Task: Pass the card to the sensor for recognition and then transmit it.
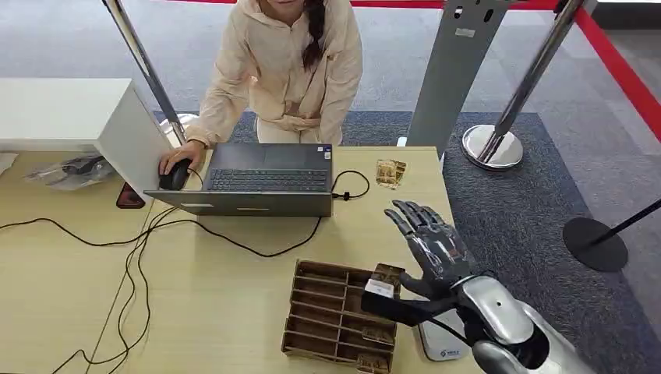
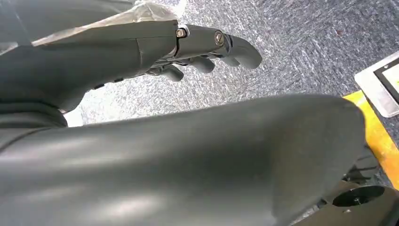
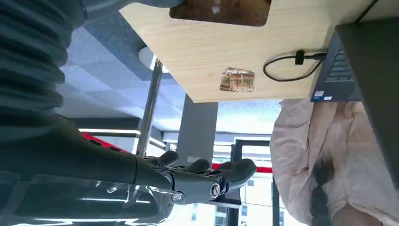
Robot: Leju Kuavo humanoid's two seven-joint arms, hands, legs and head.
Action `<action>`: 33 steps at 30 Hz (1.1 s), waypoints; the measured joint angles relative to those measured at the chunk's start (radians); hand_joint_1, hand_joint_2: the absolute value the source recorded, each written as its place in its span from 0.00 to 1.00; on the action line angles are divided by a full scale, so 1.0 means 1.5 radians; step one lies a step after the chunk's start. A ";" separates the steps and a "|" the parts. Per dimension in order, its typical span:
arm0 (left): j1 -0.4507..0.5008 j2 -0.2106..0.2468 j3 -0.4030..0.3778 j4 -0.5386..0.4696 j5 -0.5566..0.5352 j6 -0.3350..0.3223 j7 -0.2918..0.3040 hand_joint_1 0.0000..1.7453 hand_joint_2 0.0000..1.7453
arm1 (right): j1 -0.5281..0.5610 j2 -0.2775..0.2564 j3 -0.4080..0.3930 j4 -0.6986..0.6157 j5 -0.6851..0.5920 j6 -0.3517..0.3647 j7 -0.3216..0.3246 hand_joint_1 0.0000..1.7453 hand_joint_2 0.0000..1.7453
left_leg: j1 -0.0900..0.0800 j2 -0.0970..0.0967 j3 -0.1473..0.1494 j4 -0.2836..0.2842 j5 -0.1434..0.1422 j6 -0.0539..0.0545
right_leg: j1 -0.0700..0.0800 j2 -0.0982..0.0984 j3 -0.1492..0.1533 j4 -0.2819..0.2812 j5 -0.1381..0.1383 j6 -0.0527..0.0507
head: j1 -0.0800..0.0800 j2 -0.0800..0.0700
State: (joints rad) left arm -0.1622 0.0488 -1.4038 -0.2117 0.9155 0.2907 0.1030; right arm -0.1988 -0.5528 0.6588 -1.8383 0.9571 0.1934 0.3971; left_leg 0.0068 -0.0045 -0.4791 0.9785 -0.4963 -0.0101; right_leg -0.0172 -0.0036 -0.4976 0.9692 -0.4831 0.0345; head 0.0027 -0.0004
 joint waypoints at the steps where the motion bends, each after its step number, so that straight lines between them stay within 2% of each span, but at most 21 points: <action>1: 0.000 0.000 0.000 0.000 0.000 0.000 0.000 0.00 0.00 | 0.000 0.000 0.000 0.000 -0.004 0.005 0.000 0.03 1.00 | 0.000 0.000 0.000 0.000 0.000 0.000 | 0.000 0.000 0.000 0.000 0.000 0.000 | 0.000 0.000; 7: 0.000 0.000 0.000 0.000 0.000 0.000 0.000 0.00 0.00 | -0.001 -0.004 0.002 -0.001 -0.038 0.061 0.008 0.02 1.00 | 0.000 0.000 0.000 0.000 0.000 0.000 | 0.000 0.000 0.000 0.000 0.000 0.000 | 0.000 0.000; 15: 0.000 0.000 0.000 0.000 0.000 0.000 -0.001 0.00 0.00 | -0.007 -0.007 0.004 -0.006 -0.061 0.094 0.017 0.04 1.00 | 0.000 0.000 0.000 0.000 0.000 0.000 | 0.000 0.000 0.000 0.000 0.000 0.000 | 0.000 0.000; 19: 0.000 0.000 0.000 0.000 -0.001 0.000 -0.002 0.00 0.00 | -0.010 -0.010 0.009 -0.010 -0.073 0.109 0.021 0.08 1.00 | 0.000 0.000 0.000 0.000 0.000 0.000 | 0.000 0.000 0.000 0.000 0.000 0.000 | 0.000 0.000; 21: 0.000 0.000 0.000 0.000 -0.001 0.000 -0.003 0.00 0.00 | -0.012 -0.011 0.009 -0.010 -0.075 0.111 0.021 0.24 1.00 | 0.000 0.000 0.000 0.000 0.000 0.000 | 0.000 0.000 0.000 0.000 0.000 0.000 | 0.000 0.000; 22: 0.000 0.000 0.000 0.000 -0.001 0.000 -0.003 0.00 0.00 | -0.012 -0.011 0.009 -0.010 -0.076 0.111 0.021 0.24 1.00 | 0.000 0.000 0.000 0.000 0.000 0.000 | 0.000 0.000 0.000 0.000 0.000 0.000 | 0.000 0.000; 23: 0.000 0.000 0.000 0.000 -0.001 0.000 -0.004 0.00 0.00 | -0.012 -0.011 0.010 -0.010 -0.076 0.111 0.021 0.31 1.00 | 0.000 0.000 0.000 0.000 0.000 0.000 | 0.000 0.000 0.000 0.000 0.000 0.000 | 0.000 0.000; 33: 0.000 0.001 0.000 0.000 -0.001 0.000 -0.008 0.00 0.00 | -0.017 -0.011 0.014 -0.010 -0.076 0.111 0.021 0.31 1.00 | 0.000 0.000 0.000 0.000 0.000 0.000 | 0.000 0.000 0.000 0.000 0.000 0.000 | 0.000 0.000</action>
State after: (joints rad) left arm -0.1625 0.0504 -1.4038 -0.2117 0.9144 0.2907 0.0908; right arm -0.2242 -0.5699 0.6798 -1.8528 0.8431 0.3593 0.4292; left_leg 0.0068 -0.0045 -0.4793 0.9785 -0.4964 -0.0101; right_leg -0.0172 -0.0036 -0.4976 0.9693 -0.4831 0.0345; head 0.0027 -0.0004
